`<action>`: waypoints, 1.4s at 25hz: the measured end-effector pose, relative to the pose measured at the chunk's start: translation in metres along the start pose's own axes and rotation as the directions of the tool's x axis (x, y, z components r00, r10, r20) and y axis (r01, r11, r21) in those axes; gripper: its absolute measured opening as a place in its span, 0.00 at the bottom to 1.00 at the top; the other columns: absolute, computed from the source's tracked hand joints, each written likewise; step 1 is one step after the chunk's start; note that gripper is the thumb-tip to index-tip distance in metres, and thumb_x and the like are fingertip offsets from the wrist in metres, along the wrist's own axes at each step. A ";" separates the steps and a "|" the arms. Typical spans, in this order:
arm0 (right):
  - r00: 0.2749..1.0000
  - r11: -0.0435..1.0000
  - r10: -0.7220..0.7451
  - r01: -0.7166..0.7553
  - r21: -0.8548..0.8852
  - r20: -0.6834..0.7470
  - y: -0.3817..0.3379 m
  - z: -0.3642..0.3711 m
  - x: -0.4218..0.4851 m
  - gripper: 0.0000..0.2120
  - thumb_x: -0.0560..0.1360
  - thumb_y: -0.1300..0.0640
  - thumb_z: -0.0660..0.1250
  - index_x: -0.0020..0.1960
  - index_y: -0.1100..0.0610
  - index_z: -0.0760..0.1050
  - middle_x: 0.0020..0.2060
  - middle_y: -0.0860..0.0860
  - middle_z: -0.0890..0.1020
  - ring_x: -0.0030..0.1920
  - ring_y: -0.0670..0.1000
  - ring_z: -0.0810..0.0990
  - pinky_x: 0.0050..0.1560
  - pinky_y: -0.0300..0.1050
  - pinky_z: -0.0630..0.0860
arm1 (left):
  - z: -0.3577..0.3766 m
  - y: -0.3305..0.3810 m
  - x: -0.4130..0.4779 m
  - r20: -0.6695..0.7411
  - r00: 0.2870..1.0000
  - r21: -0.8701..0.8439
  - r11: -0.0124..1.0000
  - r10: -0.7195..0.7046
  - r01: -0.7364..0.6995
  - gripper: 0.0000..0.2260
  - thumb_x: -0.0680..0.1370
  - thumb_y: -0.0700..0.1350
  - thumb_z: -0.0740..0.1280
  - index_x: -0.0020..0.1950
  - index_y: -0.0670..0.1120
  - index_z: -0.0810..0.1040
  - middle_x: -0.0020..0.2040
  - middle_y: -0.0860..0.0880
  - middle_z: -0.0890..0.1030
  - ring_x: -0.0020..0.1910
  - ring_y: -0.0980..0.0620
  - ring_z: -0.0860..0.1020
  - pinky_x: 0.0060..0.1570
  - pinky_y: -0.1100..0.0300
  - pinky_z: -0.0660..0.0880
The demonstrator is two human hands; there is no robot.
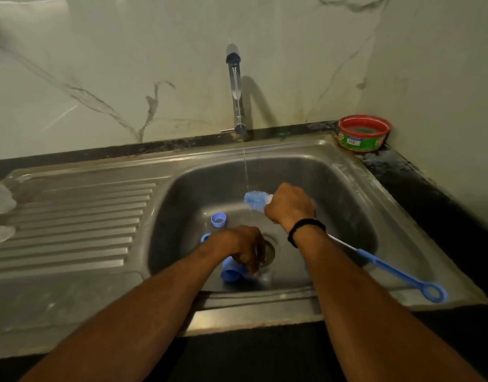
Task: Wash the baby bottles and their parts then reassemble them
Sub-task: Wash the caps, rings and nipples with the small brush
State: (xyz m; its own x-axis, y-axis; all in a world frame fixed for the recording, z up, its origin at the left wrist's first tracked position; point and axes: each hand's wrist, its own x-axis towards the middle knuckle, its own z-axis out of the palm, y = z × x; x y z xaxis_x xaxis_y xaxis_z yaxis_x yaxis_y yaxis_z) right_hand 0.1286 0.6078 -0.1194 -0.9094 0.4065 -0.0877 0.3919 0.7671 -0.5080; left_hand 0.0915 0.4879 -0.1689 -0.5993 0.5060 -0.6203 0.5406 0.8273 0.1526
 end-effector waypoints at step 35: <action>0.963 0.990 -0.126 0.138 0.033 -0.237 -0.017 0.001 0.021 0.09 0.74 0.51 0.68 0.51 0.53 0.81 0.37 0.50 0.79 0.37 0.51 0.77 0.30 0.39 0.68 | -0.066 -0.056 0.061 -0.289 0.867 -0.799 -0.398 -0.405 -0.452 0.18 0.78 0.51 0.72 0.60 0.38 0.80 0.49 0.40 0.86 0.43 0.49 0.84 0.42 0.59 0.83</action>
State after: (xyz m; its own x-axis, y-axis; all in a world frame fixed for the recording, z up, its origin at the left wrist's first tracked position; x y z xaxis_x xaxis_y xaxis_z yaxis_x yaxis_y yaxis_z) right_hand 0.1031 0.6029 -0.1132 -0.8927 0.4121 0.1824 0.2579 0.7991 -0.5431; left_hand -0.0143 0.4885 -0.1642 -0.9094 0.1738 -0.3780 -0.4159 -0.3626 0.8340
